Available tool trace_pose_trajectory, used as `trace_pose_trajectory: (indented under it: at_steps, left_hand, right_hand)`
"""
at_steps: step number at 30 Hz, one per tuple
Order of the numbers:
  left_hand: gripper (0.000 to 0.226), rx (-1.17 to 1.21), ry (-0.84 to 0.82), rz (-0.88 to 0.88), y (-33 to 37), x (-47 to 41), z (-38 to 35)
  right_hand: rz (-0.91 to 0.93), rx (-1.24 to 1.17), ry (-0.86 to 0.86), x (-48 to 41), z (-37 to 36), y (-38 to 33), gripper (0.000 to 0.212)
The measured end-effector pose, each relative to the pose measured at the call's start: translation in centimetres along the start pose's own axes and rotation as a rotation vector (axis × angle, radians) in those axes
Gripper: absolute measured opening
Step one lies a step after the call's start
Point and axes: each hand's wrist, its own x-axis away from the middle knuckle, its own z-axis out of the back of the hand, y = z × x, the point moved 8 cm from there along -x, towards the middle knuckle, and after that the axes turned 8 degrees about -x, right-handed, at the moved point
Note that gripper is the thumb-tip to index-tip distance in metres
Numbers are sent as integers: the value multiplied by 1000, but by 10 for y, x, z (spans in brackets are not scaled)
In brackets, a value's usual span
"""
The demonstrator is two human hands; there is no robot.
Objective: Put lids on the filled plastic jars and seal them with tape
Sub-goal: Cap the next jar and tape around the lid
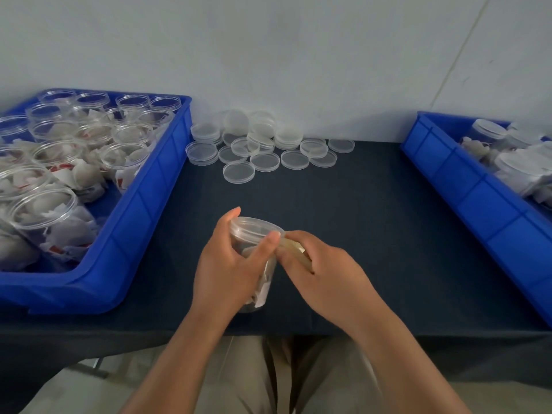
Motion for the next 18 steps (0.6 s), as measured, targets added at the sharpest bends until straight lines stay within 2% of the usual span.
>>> trace_pose_trajectory:
  at_steps: [4, 12, 16, 18]
  left_hand:
    - [91, 2, -81, -34, -4, -14, 2]
    - [77, 147, -267, 4, -24, -37, 4]
    - [61, 331, -385, 24, -32, -32, -11]
    - [67, 375, -404, 24, -34, -33, -13]
  right_hand:
    - [30, -44, -180, -1, 4, 10, 53]
    - [8, -9, -143, -24, 16, 27, 43]
    - [49, -9, -157, -32, 6, 16, 50]
    - [72, -24, -174, -32, 3, 12, 50]
